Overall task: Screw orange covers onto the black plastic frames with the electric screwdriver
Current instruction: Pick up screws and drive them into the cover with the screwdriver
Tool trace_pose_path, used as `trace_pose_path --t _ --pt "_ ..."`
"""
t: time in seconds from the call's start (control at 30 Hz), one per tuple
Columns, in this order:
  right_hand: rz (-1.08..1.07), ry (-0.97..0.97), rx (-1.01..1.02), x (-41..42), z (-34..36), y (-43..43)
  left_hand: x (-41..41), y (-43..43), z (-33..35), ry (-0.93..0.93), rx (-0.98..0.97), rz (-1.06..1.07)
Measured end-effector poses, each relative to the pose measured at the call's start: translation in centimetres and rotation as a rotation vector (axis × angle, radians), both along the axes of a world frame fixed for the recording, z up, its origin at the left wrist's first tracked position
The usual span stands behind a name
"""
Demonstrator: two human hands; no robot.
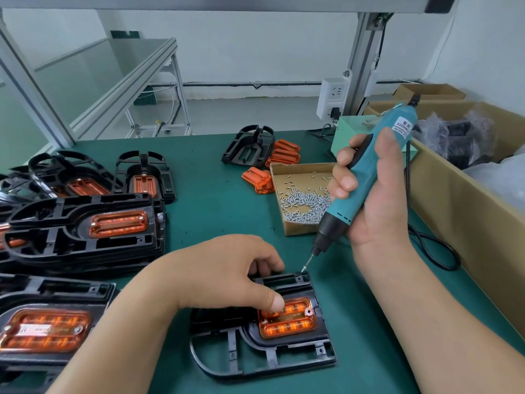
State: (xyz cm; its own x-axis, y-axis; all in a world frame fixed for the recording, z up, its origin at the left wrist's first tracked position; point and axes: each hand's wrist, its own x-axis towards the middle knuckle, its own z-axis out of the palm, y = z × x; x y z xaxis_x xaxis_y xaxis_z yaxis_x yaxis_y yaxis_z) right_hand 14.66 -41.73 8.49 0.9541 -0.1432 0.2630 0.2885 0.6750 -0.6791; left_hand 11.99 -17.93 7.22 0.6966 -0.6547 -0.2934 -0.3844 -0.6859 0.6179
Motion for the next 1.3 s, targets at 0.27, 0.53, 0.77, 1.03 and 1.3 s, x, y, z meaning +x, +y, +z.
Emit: trace_pose_path --t 0.27,0.53,0.77,1.03,1.3 --pt "0.233 -0.150 -0.098 -1.5 0.6 0.8 -0.7 -1.1 -0.7 -0.106 0.077 0.014" --pt "0.373 -0.187 -0.120 -2.6 0.7 1.7 -0.9 -1.3 -0.8 -0.101 0.069 0.046" --pt "0.390 -0.193 -0.133 -2.9 0.8 1.8 -1.0 -1.3 -0.6 -0.080 0.066 0.062" --pt "0.430 -0.189 -0.187 -3.0 0.7 2.2 -1.1 -1.4 -0.6 -0.081 0.066 0.070" --pt "0.459 -0.230 -0.249 -3.6 1.0 2.5 -1.3 -1.5 -0.2 -0.043 0.056 0.088"
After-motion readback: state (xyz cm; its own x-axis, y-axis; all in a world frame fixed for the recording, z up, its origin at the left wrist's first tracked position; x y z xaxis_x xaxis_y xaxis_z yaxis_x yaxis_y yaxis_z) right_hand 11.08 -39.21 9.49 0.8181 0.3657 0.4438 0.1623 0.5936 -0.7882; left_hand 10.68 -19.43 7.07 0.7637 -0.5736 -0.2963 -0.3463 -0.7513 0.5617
